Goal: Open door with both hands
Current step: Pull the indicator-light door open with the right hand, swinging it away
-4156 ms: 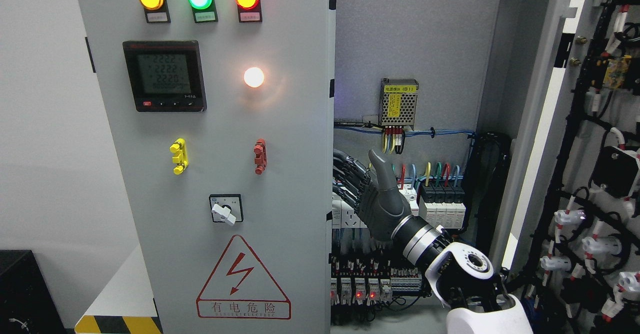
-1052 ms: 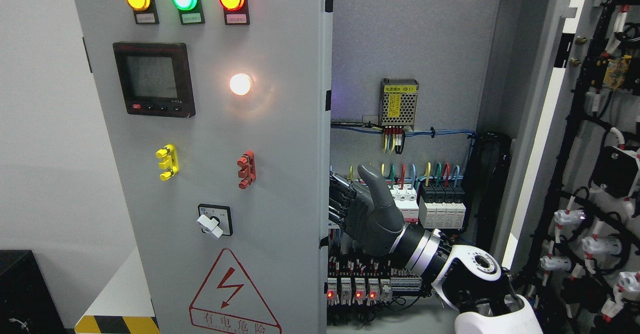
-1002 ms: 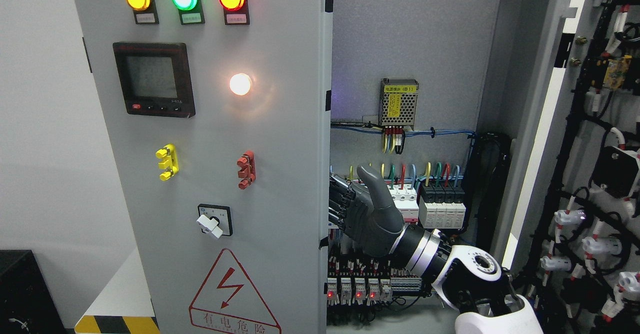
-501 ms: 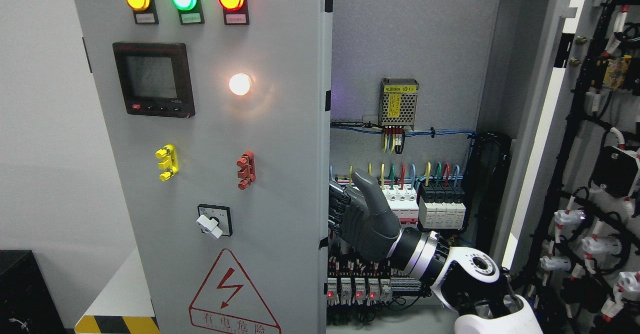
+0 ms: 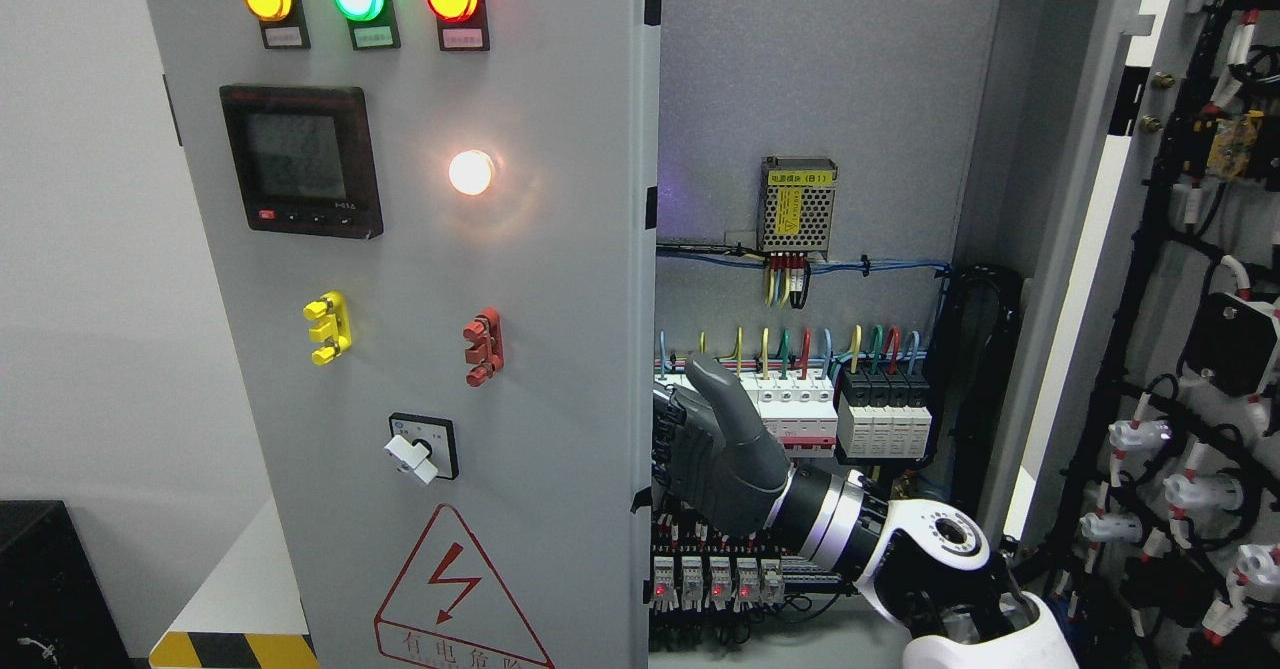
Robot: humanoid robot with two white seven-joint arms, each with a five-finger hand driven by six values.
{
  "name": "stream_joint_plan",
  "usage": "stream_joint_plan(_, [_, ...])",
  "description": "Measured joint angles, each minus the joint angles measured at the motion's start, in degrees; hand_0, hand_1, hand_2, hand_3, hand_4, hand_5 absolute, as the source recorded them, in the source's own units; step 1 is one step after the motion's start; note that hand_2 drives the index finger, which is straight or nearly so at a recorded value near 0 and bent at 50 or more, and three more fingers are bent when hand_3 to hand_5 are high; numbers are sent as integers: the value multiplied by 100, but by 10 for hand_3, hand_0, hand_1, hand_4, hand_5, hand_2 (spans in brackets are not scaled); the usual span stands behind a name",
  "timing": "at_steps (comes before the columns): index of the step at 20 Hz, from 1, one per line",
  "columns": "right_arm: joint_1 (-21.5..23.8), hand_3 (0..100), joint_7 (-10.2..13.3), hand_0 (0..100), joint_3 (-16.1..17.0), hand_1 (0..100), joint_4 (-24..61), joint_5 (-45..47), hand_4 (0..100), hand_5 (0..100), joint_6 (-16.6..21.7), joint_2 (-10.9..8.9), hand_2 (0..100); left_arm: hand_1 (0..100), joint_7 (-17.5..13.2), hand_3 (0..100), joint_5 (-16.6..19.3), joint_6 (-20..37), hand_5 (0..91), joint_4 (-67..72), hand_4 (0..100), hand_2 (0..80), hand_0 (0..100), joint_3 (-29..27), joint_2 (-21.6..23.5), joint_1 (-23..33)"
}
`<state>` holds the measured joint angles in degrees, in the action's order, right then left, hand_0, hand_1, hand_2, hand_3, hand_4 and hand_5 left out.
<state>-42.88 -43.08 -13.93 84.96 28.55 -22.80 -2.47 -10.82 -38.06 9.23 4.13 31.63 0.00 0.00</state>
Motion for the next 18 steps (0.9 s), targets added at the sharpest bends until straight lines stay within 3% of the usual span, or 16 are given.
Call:
stream_joint_plan(8, [156,0,-36,0,-189,0,230,309,0,0,-270,-47,0,0,0,0,0,0,0,0,0,0,0,1,0,0])
stream_joint_plan(18, [369,0,-40,0,-475,0,570,462,0,0,-317,-128,0,0,0,0,0,0,0,0,0,0,0,1,0,0])
